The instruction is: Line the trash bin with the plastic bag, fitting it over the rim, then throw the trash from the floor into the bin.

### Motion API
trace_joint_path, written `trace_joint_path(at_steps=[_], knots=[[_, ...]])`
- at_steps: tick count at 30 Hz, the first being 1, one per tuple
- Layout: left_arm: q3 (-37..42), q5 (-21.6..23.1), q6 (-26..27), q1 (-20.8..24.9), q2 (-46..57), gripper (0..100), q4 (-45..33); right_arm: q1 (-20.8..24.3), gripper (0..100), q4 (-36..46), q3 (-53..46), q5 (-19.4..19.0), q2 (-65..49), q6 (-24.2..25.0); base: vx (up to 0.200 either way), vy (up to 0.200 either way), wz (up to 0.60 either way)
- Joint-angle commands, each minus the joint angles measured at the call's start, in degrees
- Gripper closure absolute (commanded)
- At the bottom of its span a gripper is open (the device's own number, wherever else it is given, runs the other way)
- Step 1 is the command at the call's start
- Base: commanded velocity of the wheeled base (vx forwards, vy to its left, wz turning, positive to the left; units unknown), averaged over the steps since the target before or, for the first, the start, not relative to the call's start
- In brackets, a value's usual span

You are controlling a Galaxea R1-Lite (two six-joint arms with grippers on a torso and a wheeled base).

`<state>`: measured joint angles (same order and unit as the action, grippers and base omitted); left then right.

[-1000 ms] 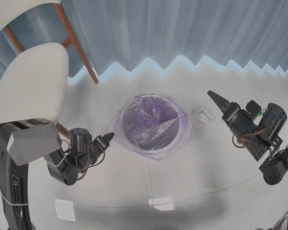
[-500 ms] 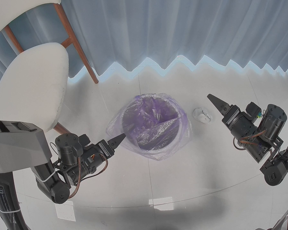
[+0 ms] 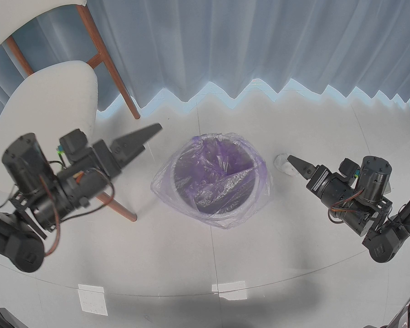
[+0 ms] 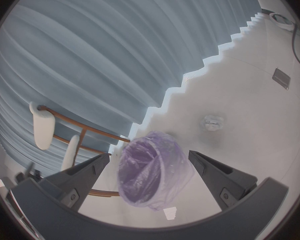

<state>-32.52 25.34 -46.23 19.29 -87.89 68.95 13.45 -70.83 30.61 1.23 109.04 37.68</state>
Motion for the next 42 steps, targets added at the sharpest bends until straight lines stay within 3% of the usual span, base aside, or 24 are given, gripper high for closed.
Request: trace_joint_path(at_steps=[1,7,9,12,21,26,36,42], knots=[[-5.18,12.36,-6.77,-15.51,26.37,0,-14.28,-2.90,0,4.12,5.95,0.61,13.83,-8.15,0.000,0.000,0.00],[-5.00,16.49,-7.12,-16.21,28.66,0,-15.07,-5.62,0,4.29,9.91,1.84,17.61,-13.07,0.000,0.000,0.00],[-5.27,17.72,-7.56,-17.00,30.59,0,-15.25,-9.23,0,5.52,15.71,3.69,21.56,-20.19,0.000,0.000,0.00],[-6.15,17.72,-7.47,-19.11,30.68,0,-15.16,-11.16,0,7.63,20.37,3.69,23.85,-23.53,0.000,0.000,0.00],[-6.85,18.43,-11.08,-22.45,30.68,0,-15.07,-12.39,0,18.80,31.79,4.92,28.59,-26.17,0.000,-0.044,0.00],[-6.85,18.60,-11.08,-23.15,30.94,0,-14.81,-13.18,0,18.01,34.34,4.92,33.60,-30.56,0.000,-0.200,0.00],[-5.97,20.97,-10.99,-23.42,30.94,0,-14.28,-12.66,0,16.95,33.73,4.92,35.45,-31.00,0.000,-0.200,0.00],[-2.72,20.97,-10.99,-23.86,35.07,0,-15.42,-11.34,0,9.83,31.70,4.92,38.35,-33.20,0.000,-0.033,0.00]])
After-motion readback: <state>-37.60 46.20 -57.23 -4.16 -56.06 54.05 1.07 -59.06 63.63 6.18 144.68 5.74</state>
